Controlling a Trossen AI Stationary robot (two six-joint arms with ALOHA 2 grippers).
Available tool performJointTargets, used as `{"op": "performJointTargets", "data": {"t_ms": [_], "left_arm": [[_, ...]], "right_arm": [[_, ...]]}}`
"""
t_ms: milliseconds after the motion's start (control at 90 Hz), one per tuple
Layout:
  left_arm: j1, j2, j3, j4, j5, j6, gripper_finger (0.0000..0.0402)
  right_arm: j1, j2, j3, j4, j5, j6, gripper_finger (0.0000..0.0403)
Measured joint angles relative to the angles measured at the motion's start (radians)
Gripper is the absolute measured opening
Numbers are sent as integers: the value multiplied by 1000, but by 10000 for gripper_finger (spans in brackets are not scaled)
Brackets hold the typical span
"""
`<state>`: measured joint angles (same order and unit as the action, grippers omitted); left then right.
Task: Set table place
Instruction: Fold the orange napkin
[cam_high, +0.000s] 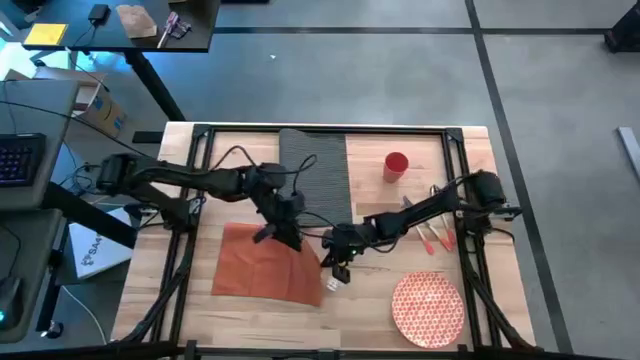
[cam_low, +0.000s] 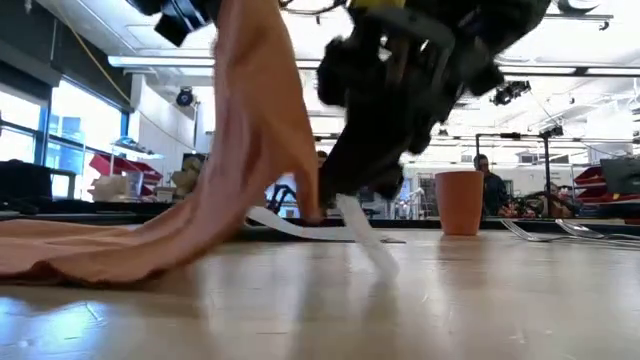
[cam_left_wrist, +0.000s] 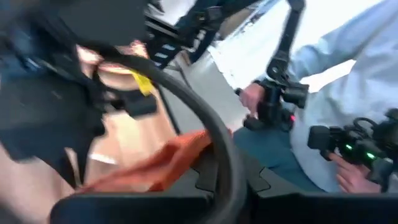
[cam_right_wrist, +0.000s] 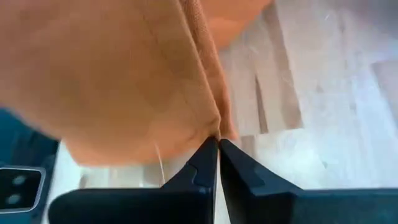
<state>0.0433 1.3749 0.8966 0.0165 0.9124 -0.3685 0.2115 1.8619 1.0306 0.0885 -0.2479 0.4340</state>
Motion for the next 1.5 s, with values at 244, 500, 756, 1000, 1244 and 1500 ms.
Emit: {"op": "performJointTargets", "data": {"t_ms": [244,500,756,1000,1244,1500], "left_arm": [[-27,-23,0,-472,-107,361,0],[-88,46,0,-768,-411,785,0],[-125,107,0,-809,-503,872,0],[-125,113,0,-798,-508,867,0],[-125,113,0,-799,-520,814,0],[-125,43,46,-875,-541,648,0]], "right_arm": [[7,-56,0,-104,-149,-99,0],[24,-16,-1,-32,66,-9,9],[25,100,21,117,75,107,117],[61,258,190,57,130,116,179],[85,327,327,-97,154,101,95],[95,246,445,-442,154,86,2]]}}
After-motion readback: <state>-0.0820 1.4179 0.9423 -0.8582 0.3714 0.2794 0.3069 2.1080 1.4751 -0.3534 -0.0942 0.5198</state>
